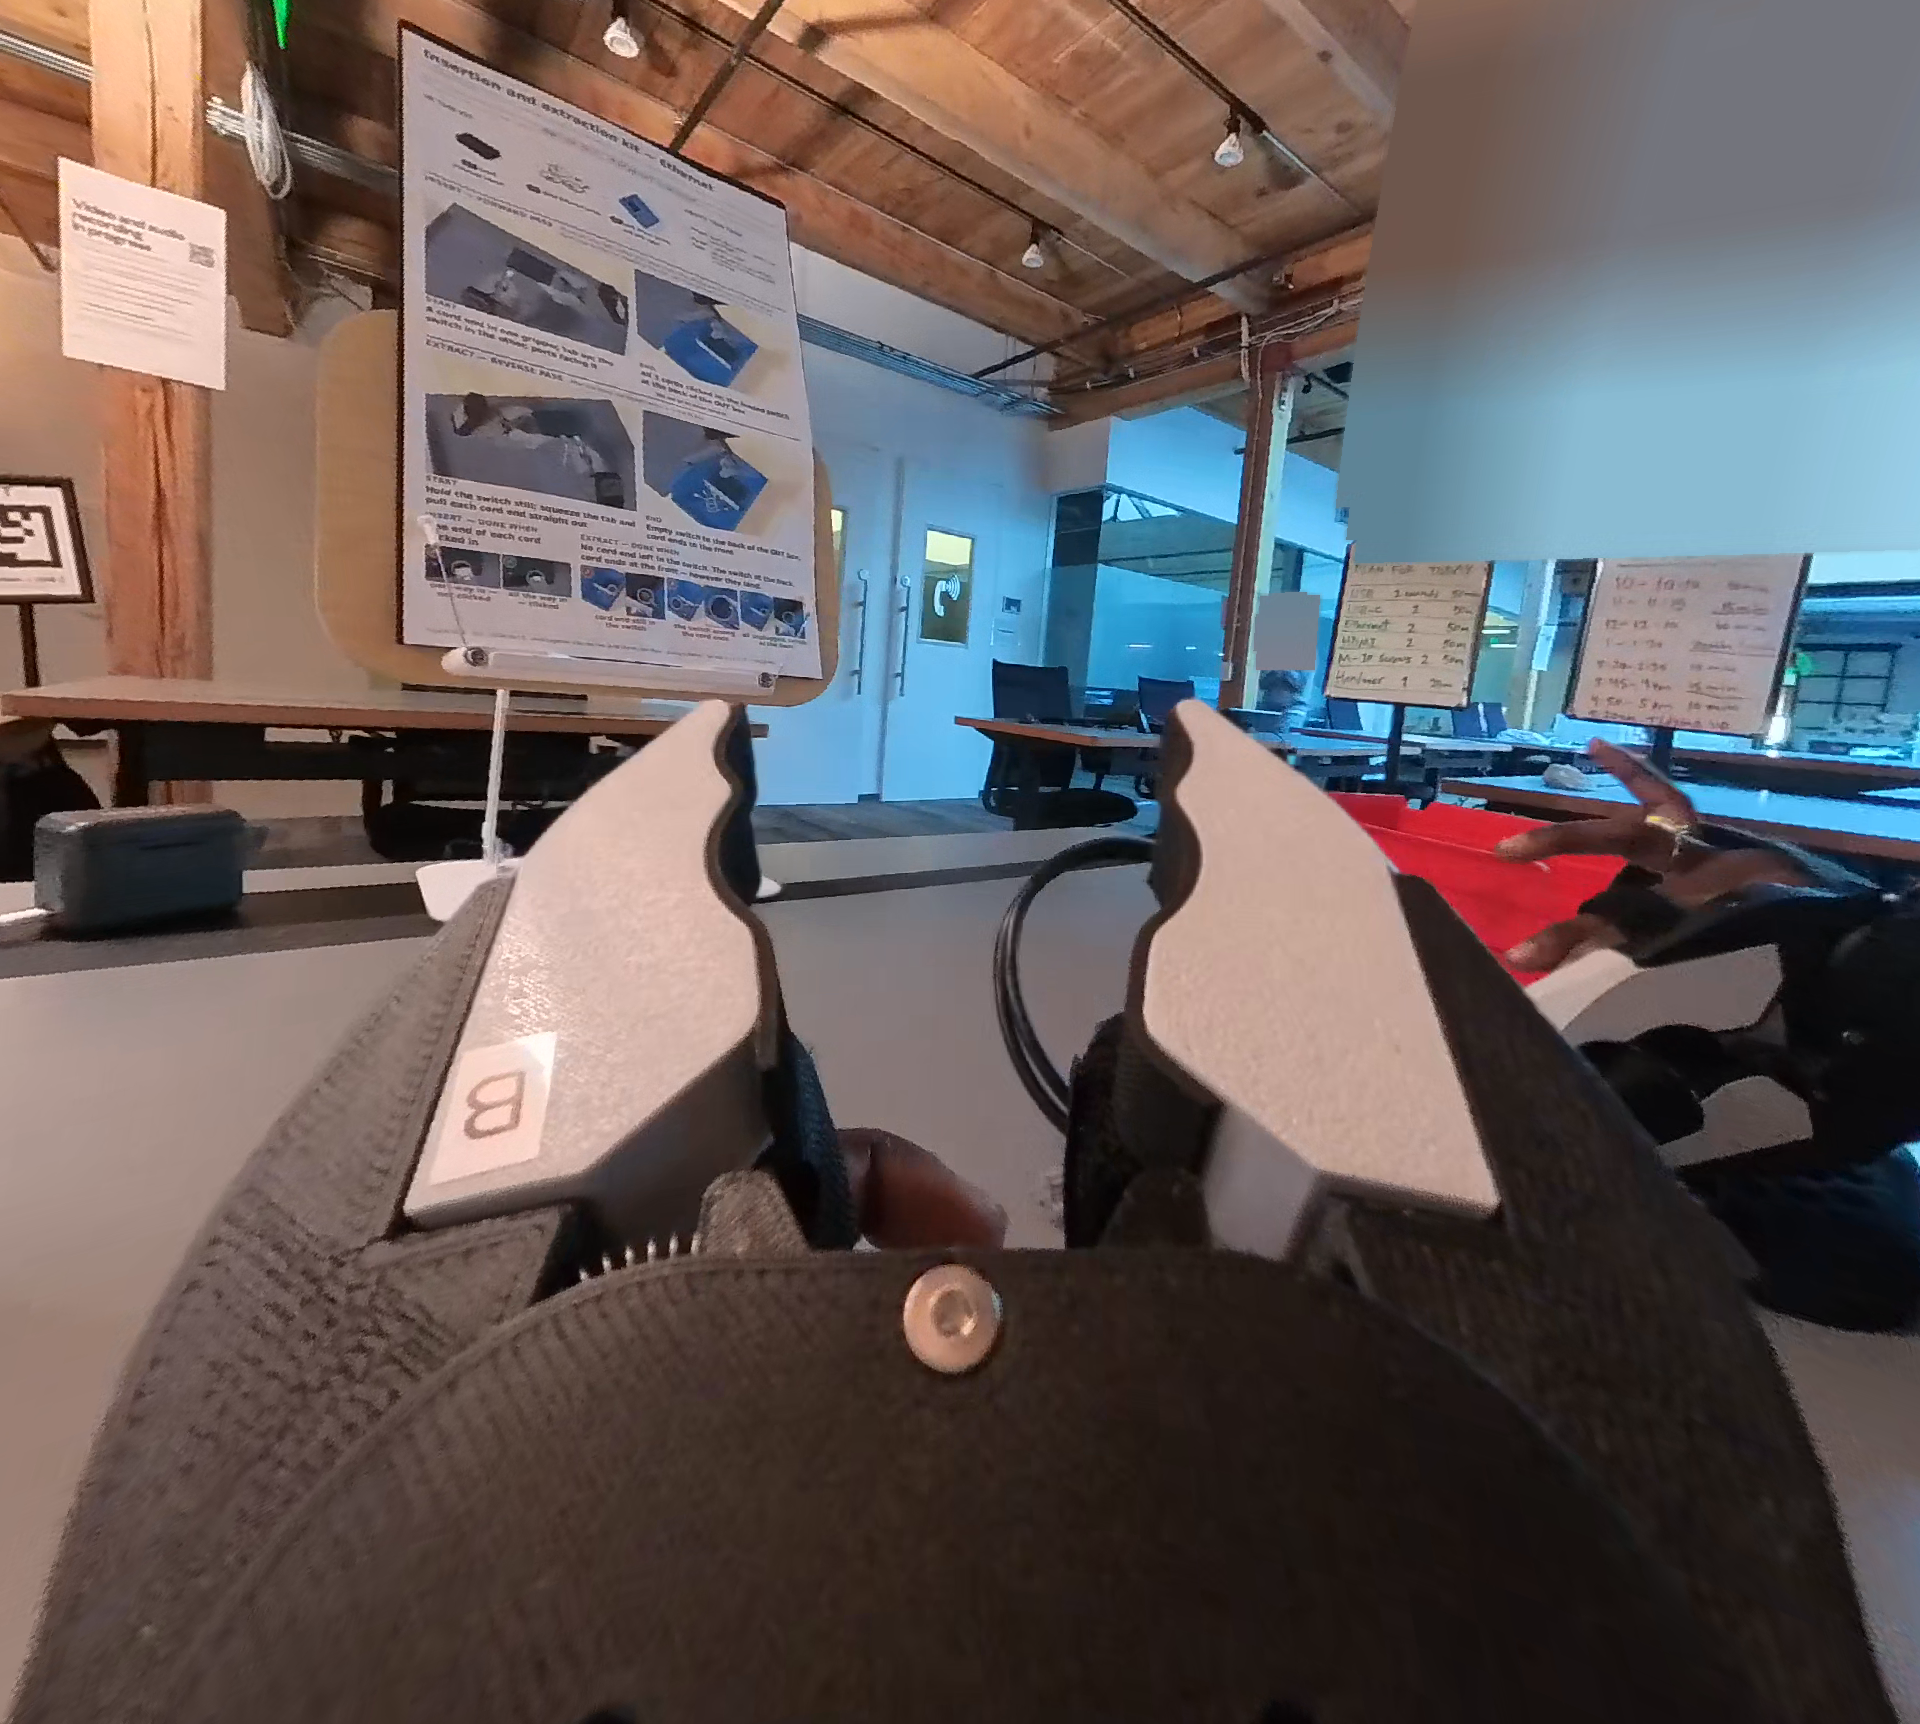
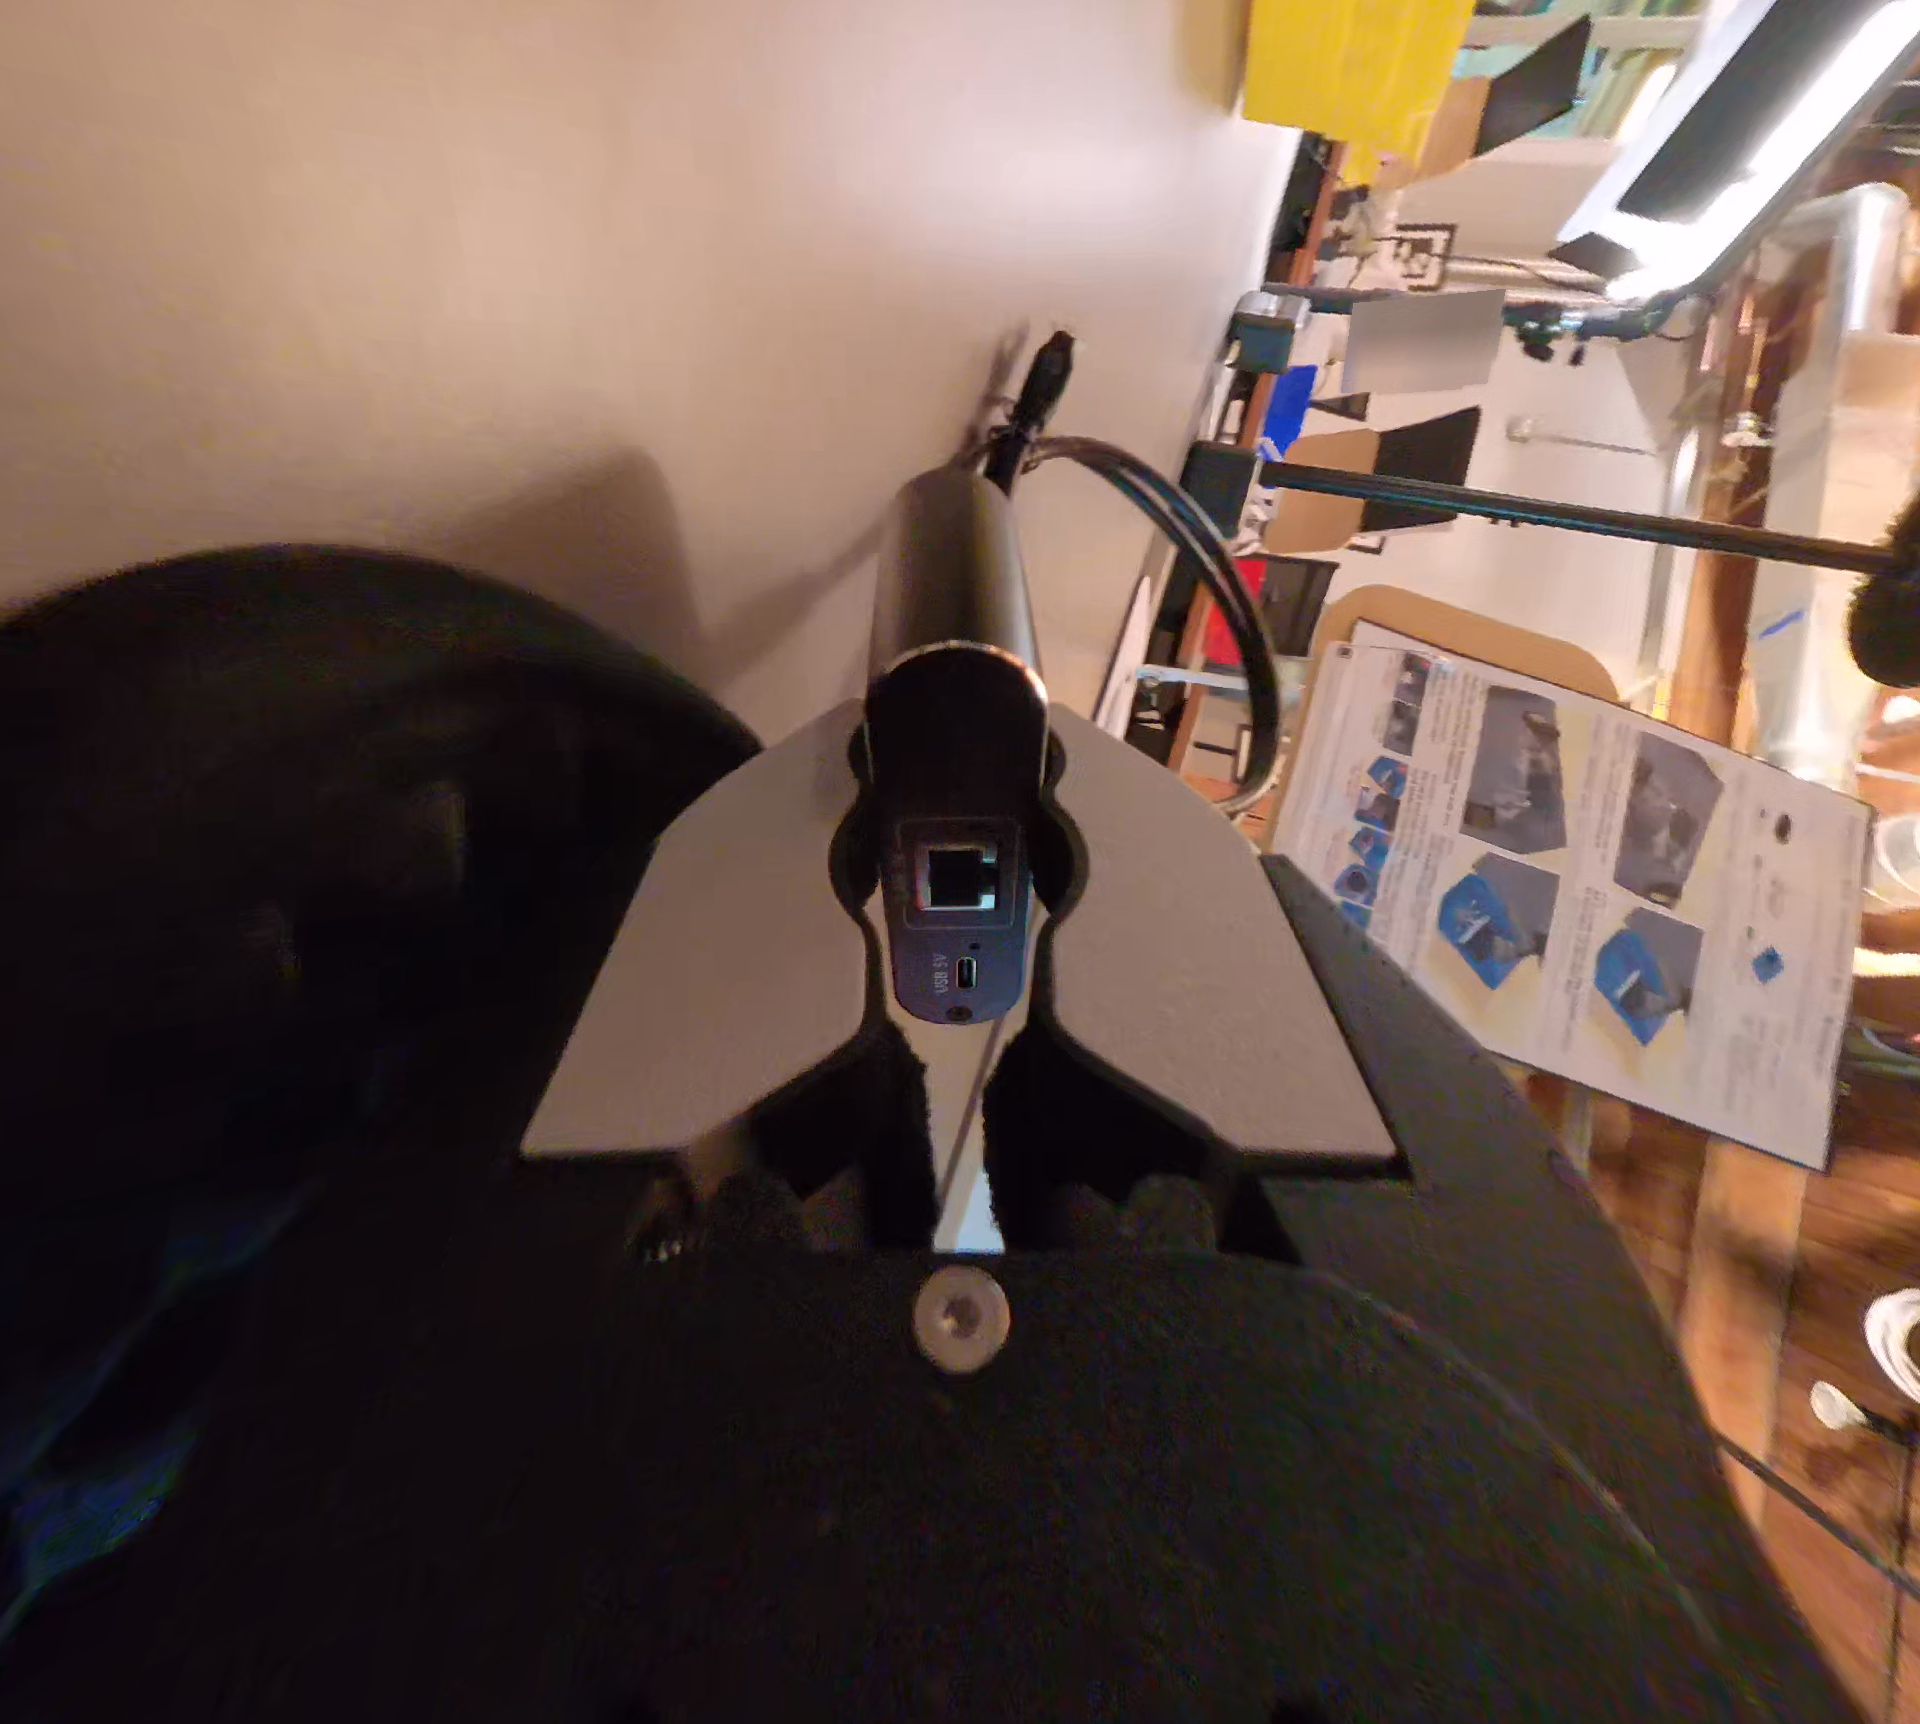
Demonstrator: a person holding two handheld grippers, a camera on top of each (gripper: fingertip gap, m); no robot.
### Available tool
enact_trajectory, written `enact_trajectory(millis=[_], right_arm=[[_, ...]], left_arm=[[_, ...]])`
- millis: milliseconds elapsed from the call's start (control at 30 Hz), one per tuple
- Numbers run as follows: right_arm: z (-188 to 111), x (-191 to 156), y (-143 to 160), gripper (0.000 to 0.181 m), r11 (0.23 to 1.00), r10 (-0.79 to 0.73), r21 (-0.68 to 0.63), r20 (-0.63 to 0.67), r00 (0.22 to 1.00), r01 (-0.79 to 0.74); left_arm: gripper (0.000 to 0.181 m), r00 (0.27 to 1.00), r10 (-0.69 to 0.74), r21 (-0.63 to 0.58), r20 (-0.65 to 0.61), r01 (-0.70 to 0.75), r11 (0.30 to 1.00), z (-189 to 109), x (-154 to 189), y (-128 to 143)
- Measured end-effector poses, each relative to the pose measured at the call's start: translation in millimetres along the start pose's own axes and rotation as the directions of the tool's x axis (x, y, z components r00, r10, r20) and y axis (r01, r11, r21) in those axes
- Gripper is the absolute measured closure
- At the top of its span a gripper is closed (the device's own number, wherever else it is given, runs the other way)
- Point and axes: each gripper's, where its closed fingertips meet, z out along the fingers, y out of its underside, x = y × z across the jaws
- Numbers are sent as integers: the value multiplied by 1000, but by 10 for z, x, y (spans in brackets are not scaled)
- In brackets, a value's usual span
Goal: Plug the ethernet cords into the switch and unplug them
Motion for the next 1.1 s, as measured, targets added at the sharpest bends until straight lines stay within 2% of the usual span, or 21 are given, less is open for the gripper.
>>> enact_trajectory(millis=[100, 200, 367, 467, 567, 600, 633, 667, 700, 767, 833, 900, 933, 967, 1000, 1100], right_arm=[[-49, -66, 20, 156, 999, 32, 19, 62, 998, -33], [-93, -94, 32, 148, 992, 120, 20, 159, 980, -125], [-208, -156, -4, 139, 964, 242, 6, 382, 892, -265], [-264, -198, -43, 141, 952, 276, -13, 470, 838, -306], [-324, -230, -107, 132, 922, 345, -35, 529, 775, -387], [-341, -216, -111, 125, 903, 386, -52, 533, 753, -426], [-359, -171, -130, 111, 873, 437, -55, 529, 728, -484], [-379, -83, -179, 99, 820, 503, -35, 517, 692, -571], [-400, 56, -248, 97, 741, 578, 15, 495, 649, -672], [-470, 440, -373, 87, 521, 712, 209, 429, 556, -828], [-622, 868, -381, 78, 287, 821, 488, 318, 474, -824], [-863, 1178, -267, 77, 125, 911, 736, 181, 371, -666], [-969, 1238, -193, 77, 100, 940, 809, 114, 321, -580], [-1032, 1244, -116, 77, 109, 961, 844, 47, 274, -525], [-1058, 1222, -57, 76, 142, 969, 855, -18, 246, -499], [-1047, 1132, 50, 78, 274, 956, 833, -181, 231, -481]], left_arm=[[108, 999, -40, -4, -8, 40, 999, 6, -2, 17], [108, 999, -41, 1, -9, 41, 999, 5, -2, 11], [108, 999, -40, -7, -7, 40, 999, 10, -7, 24], [108, 999, -42, -3, -7, 42, 999, 9, -9, 16], [108, 999, -42, -7, -8, 42, 999, 9, -7, 21], [108, 999, -43, -8, -9, 43, 999, 8, -8, 22], [108, 999, -45, -7, -10, 45, 999, 7, -6, 21], [108, 999, -46, -6, -12, 46, 999, 6, -3, 19], [108, 999, -45, -6, -13, 45, 999, 5, -1, 19], [107, 999, -43, -9, -15, 42, 999, 7, 5, 23], [107, 999, -40, -17, -20, 40, 999, 11, 17, 37], [106, 999, -37, -19, -27, 36, 999, 14, 34, 41], [105, 999, -35, -21, -32, 35, 999, 16, 44, 41], [103, 999, -37, -25, -36, 36, 999, 19, 54, 44], [101, 998, -43, -32, -44, 42, 999, 23, 69, 48], [90, 996, -56, -52, -73, 52, 997, 40, 114, 3]])
